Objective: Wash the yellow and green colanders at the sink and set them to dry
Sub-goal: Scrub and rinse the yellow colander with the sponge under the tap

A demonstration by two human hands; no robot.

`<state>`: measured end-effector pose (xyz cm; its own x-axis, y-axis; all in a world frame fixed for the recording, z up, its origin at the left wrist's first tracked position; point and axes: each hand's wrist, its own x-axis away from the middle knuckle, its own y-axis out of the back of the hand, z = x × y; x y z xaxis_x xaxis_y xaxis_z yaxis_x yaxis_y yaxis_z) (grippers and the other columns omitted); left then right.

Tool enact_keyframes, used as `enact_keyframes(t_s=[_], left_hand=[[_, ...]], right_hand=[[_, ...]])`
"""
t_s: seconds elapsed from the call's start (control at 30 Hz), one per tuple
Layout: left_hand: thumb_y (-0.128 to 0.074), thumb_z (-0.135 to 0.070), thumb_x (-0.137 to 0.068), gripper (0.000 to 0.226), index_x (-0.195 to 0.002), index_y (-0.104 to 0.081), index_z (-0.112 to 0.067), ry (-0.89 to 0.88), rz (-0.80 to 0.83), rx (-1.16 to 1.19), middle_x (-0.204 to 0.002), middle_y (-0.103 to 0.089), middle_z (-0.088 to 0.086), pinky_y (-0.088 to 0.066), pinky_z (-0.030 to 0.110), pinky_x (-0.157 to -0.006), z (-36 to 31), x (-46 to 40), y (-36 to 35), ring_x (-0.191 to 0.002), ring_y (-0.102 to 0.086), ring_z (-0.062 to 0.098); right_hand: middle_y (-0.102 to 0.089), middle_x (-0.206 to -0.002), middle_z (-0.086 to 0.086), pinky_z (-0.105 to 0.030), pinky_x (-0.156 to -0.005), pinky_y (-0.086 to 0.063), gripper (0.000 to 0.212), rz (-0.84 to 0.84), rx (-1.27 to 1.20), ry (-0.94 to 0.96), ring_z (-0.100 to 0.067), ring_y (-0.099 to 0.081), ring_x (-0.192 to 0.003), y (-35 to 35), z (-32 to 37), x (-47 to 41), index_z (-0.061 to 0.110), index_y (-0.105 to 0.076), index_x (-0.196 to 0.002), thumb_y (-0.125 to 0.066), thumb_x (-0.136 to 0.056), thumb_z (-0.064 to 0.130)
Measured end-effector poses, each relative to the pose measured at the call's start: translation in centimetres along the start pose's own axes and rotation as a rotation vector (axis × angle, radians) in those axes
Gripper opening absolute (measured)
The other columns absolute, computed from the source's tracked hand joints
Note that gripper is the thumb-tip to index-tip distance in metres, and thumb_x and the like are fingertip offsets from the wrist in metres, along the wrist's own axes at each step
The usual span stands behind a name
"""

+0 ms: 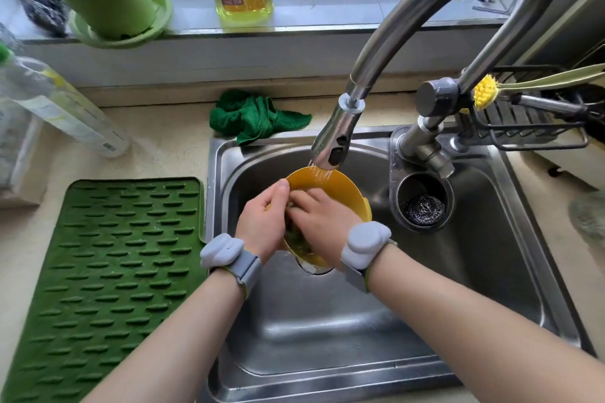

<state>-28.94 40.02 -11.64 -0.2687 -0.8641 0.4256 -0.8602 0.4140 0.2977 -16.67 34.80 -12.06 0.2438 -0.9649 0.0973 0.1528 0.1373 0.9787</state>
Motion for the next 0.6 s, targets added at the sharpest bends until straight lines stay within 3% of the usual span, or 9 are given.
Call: enact_keyframes(t_s=[0.07, 0.1, 0.17, 0.2, 0.23, 0.3, 0.4, 0.5, 0.6], left_hand=[[-0.044, -0.067, -0.086, 0.051, -0.115, -0.071, -0.035, -0.007, -0.026, 0.052, -0.107, -0.074, -0.009, -0.053, 0.043, -0.095, -0.1, -0.2, 0.2, -0.103, -0.067, 0.015], [-0.045, -0.065, -0.088, 0.047, -0.116, -0.070, -0.036, -0.018, -0.051, 0.049, -0.107, -0.073, -0.011, -0.052, 0.040, -0.095, -0.2, -0.3, 0.1, -0.103, -0.067, 0.014], [-0.044, -0.054, -0.097, 0.039, -0.122, -0.067, -0.035, -0.058, -0.105, -0.004, -0.111, -0.069, -0.015, -0.045, 0.026, -0.094, -0.5, -0.1, -0.2, -0.104, -0.062, 0.008], [-0.042, -0.054, -0.097, 0.040, -0.124, -0.065, -0.035, -0.070, -0.126, -0.019, -0.114, -0.068, -0.015, -0.043, 0.025, -0.093, -0.4, 0.1, -0.5, -0.106, -0.060, 0.008], [-0.040, -0.056, -0.095, 0.043, -0.126, -0.064, -0.036, -0.082, -0.128, -0.029, -0.117, -0.068, -0.015, -0.044, 0.025, -0.095, -0.3, 0.4, -0.8, -0.109, -0.060, 0.008], [-0.040, -0.053, -0.096, 0.042, -0.129, -0.062, -0.037, -0.086, -0.094, -0.021, -0.121, -0.067, -0.015, -0.041, 0.022, -0.095, 0.1, 0.6, -1.2, -0.113, -0.059, 0.007], [-0.043, -0.043, -0.102, 0.035, -0.131, -0.061, -0.034, -0.101, -0.015, 0.004, -0.121, -0.065, -0.018, -0.041, 0.021, -0.099, 0.1, 0.8, -1.5, -0.116, -0.057, 0.003], [-0.041, -0.056, -0.094, 0.045, -0.129, -0.061, -0.037, -0.128, 0.034, -0.015, -0.121, -0.068, -0.017, -0.045, 0.031, -0.104, -0.1, 0.6, -1.5, -0.115, -0.060, 0.003], [-0.040, -0.050, -0.100, 0.033, -0.121, -0.064, -0.043, -0.065, 0.046, -0.027, -0.110, -0.070, -0.019, -0.048, 0.035, -0.101, -0.2, 0.2, -1.3, -0.110, -0.063, 0.008]], right_hand=[[-0.064, -0.094, -0.007, -0.029, -0.057, -0.042, 0.016, -0.083, 0.154, -0.219, -0.032, -0.058, -0.080, 0.8, -1.8, 0.2, 0.012, -0.069, -0.078, -0.053, -0.077, 0.013], [-0.061, -0.096, -0.006, -0.030, -0.060, -0.037, 0.013, -0.022, 0.158, -0.321, -0.032, -0.056, -0.086, 1.0, -2.1, 0.3, 0.013, -0.068, -0.080, -0.055, -0.080, 0.011], [-0.056, -0.105, -0.006, -0.033, -0.073, -0.042, 0.017, 0.260, -0.045, -0.487, -0.030, -0.055, -0.100, 0.2, -0.9, 0.4, 0.014, -0.065, -0.094, -0.049, -0.087, 0.013], [-0.059, -0.099, -0.005, -0.033, -0.075, -0.047, 0.015, 0.337, -0.205, -0.520, -0.029, -0.059, -0.095, 0.1, 0.2, 0.4, 0.018, -0.063, -0.090, -0.049, -0.087, 0.018], [-0.062, -0.085, -0.004, -0.033, -0.071, -0.049, 0.014, 0.296, -0.408, -0.529, -0.028, -0.061, -0.083, -0.1, 1.3, 0.2, 0.019, -0.061, -0.079, -0.050, -0.087, 0.022], [-0.062, -0.067, 0.000, -0.030, -0.064, -0.047, 0.020, 0.042, -0.866, -0.627, -0.021, -0.057, -0.066, 1.0, 2.2, -0.5, 0.017, -0.061, -0.067, -0.055, -0.086, 0.018], [-0.072, -0.084, -0.004, -0.032, -0.074, -0.054, 0.011, -0.391, -1.261, -0.973, -0.021, -0.066, -0.080, 2.4, 0.4, -2.1, 0.011, -0.070, -0.089, -0.061, -0.083, 0.012], [-0.066, -0.089, 0.003, -0.023, -0.072, -0.044, 0.022, -0.487, -1.154, -1.133, -0.017, -0.062, -0.082, 2.4, -0.3, -1.7, 0.014, -0.061, -0.103, -0.062, -0.081, 0.010], [-0.063, -0.094, 0.000, -0.024, -0.075, -0.041, 0.017, -0.256, -0.754, -0.779, -0.022, -0.059, -0.088, 1.6, 1.6, -1.0, 0.018, -0.054, -0.101, -0.056, -0.085, 0.013]])
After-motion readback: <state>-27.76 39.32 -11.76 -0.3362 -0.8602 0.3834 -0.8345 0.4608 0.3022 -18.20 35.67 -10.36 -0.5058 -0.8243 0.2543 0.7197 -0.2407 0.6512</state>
